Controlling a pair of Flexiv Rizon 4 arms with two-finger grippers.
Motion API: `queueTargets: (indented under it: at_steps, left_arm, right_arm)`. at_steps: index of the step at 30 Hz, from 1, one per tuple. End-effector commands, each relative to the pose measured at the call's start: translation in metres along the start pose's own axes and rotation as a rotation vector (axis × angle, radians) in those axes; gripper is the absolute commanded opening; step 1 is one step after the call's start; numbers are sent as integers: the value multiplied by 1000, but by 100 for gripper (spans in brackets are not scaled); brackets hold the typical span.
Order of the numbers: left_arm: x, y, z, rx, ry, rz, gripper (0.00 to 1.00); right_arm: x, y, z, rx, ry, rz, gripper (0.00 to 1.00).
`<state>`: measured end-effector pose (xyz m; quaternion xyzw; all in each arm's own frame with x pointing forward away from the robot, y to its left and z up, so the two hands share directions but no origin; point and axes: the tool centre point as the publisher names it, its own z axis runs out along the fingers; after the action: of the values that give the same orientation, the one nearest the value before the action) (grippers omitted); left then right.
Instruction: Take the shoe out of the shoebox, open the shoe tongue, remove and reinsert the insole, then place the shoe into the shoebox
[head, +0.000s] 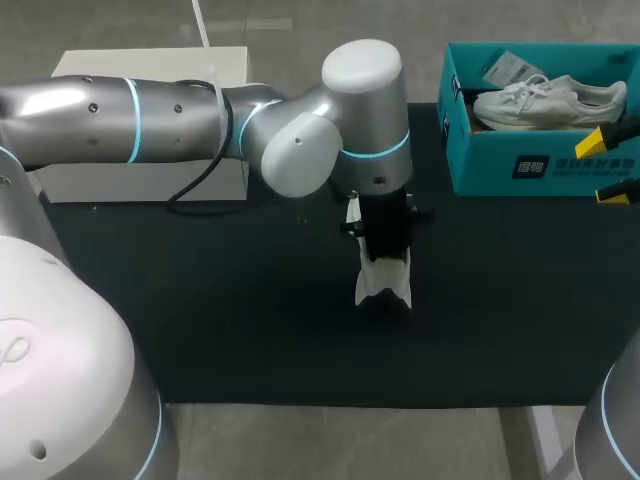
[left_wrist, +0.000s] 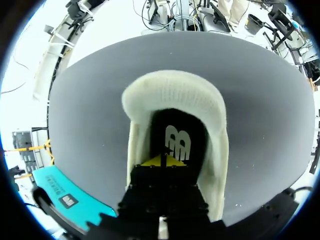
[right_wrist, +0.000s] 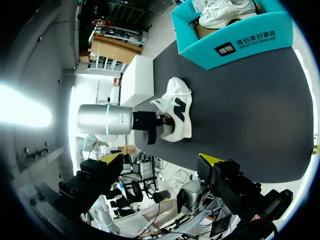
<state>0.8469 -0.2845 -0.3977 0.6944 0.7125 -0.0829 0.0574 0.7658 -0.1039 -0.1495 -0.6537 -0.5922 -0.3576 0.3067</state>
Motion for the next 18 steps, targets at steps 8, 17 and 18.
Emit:
queueTargets:
  at_steps: [8, 17, 18]
  left_arm:
    - [2, 15, -25, -92, 8, 11, 0]
    - [1, 20, -27, -147, 39, 7, 97]
    - [1, 20, -27, -148, 39, 5, 100]
  right_arm:
    - [0, 0, 0, 1, -3, 1, 100]
    - [0, 0, 0, 1, -3, 1, 100]
    - [0, 0, 0, 1, -3, 1, 100]
